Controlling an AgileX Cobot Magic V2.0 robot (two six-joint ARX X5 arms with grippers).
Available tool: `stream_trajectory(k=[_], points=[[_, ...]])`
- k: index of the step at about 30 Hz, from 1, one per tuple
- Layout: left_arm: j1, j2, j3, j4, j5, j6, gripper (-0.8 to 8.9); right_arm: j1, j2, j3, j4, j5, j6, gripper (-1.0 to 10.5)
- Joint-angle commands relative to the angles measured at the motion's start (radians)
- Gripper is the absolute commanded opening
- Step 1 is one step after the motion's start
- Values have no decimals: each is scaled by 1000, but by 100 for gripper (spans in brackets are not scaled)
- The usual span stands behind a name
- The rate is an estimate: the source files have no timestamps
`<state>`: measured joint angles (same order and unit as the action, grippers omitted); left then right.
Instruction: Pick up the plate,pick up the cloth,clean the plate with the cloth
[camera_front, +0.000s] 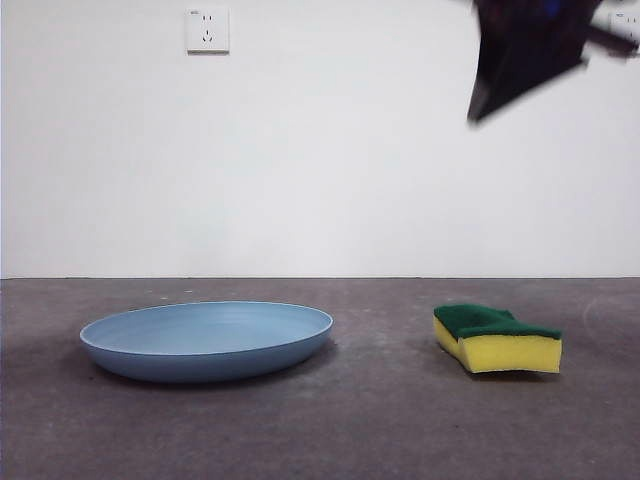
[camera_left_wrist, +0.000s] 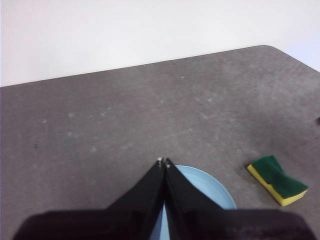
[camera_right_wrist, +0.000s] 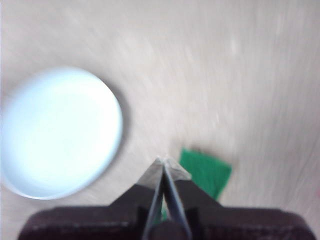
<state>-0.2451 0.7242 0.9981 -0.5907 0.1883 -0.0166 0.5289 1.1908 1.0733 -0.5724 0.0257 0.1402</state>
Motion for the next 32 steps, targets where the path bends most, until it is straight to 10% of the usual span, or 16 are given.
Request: stream_trajectory(k=[1, 17, 32], points=[[-4, -21, -9, -12, -10, 50, -8, 20, -90, -5, 3, 5, -46, -16], [-4, -471, -492, 137, -142, -45, -8, 100, -570, -463, 244, 188, -26, -16], [-4, -476, -507, 144, -132, -141, -3, 100, -590, -487, 224, 243, -3, 2]])
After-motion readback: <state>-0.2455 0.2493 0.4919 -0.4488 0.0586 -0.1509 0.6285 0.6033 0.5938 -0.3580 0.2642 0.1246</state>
